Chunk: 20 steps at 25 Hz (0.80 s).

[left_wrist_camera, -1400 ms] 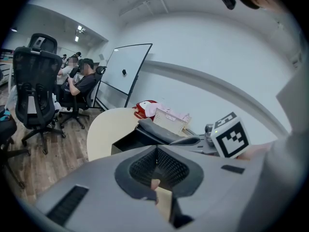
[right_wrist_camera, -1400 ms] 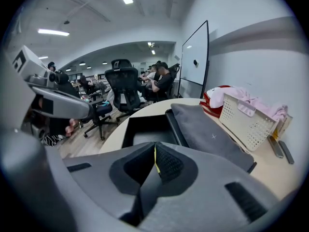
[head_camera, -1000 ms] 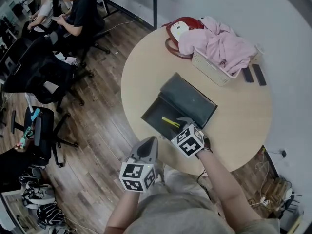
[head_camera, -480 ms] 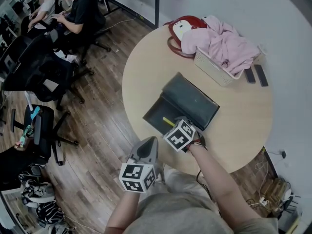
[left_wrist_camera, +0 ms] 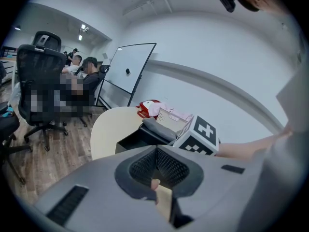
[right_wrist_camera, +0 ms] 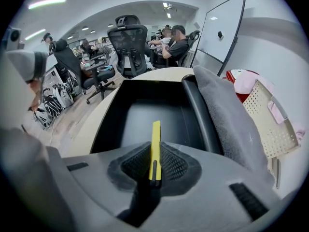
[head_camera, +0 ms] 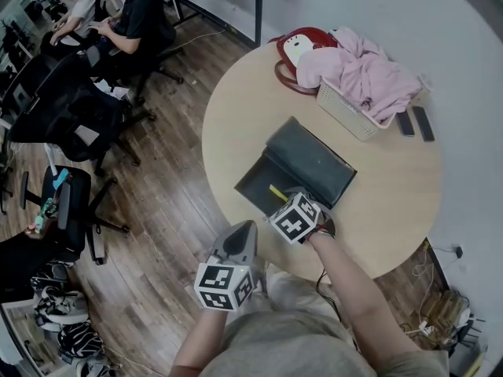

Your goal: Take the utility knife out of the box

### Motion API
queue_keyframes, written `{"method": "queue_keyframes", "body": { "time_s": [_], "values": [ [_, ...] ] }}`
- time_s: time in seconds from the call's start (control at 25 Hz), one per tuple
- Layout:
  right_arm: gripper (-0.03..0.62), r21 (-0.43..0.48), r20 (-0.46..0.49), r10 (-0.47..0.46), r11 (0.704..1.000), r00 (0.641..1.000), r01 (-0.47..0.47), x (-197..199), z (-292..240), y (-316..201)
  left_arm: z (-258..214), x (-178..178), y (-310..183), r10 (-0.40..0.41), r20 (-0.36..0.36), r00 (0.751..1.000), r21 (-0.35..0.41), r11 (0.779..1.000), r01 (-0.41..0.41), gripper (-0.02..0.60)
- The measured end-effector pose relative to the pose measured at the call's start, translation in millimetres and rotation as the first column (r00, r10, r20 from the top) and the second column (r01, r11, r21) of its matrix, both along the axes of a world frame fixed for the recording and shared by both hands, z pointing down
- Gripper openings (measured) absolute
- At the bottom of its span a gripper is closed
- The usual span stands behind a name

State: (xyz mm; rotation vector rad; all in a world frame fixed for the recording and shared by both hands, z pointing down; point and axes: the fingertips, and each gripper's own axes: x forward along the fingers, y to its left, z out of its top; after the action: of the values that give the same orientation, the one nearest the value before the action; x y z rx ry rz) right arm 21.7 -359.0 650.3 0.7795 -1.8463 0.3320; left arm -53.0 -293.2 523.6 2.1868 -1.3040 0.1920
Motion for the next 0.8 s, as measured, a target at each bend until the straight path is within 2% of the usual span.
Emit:
{"method": "queue_keyframes", "body": {
  "time_s": [0.44,0.8],
  "values": [
    [0.044,0.158,0.118,0.036,0.986,0.992,-0.054,-5,-61,20,-21,0,21,0.015,0.003,1.000,0.052,0.999,-0.015,0.004],
    [0.044,0.298,0.230,0.072,0.944,0.971,-0.140,-8,-115,46,-40,1,43,0.037,0.010,0.999,0.096,0.995,-0.037,0.003]
  ]
}}
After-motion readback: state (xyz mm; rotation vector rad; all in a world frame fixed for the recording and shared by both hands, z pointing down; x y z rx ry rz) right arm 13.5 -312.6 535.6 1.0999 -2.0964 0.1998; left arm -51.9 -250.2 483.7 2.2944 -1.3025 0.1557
